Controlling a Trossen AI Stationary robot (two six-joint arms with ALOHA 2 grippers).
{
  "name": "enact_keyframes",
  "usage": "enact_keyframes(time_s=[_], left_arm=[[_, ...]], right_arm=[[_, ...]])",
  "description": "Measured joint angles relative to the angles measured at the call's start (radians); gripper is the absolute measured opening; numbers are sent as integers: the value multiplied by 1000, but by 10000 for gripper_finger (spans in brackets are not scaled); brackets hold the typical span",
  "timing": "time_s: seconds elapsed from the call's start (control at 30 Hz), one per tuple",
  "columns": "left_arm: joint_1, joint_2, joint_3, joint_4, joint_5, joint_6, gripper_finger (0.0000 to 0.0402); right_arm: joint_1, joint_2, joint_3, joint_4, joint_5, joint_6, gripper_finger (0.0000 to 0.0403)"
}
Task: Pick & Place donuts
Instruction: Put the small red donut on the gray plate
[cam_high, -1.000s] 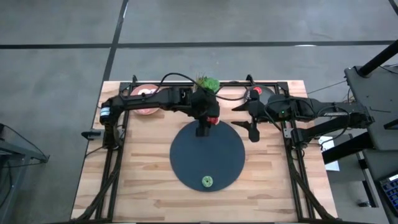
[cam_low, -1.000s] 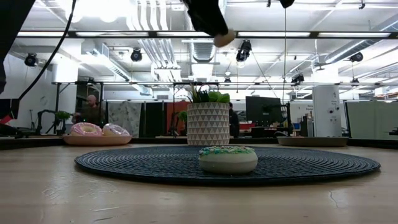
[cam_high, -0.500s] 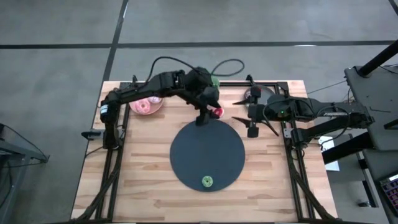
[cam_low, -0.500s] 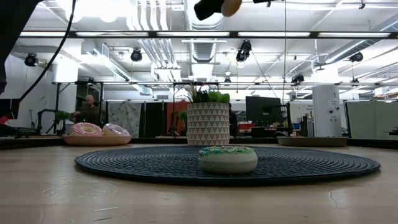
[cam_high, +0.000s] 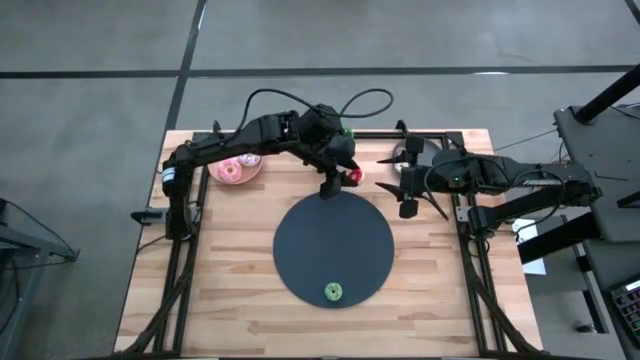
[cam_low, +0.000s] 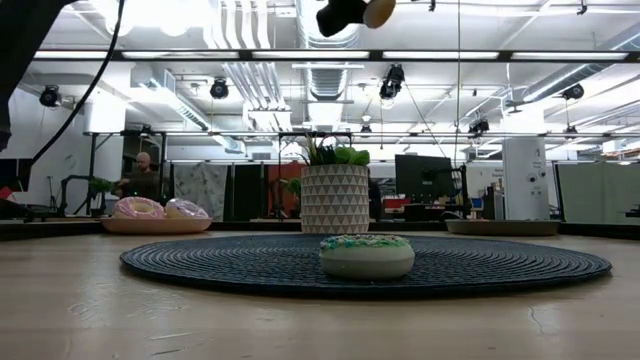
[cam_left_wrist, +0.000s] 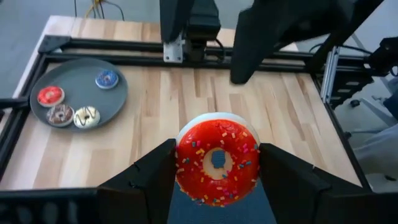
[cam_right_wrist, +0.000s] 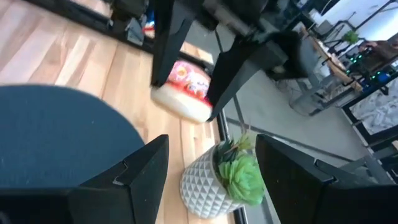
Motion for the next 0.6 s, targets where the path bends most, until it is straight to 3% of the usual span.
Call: enact_keyframes(time_s=[0.33,0.6], left_arm=[[40,6,-31,35,-7,-22,193],[47,6,-56,63,27,-31,193]], right_arm=[[1,-40,0,-57,50,121,233],[1,-67,0,-58,46,127,233]])
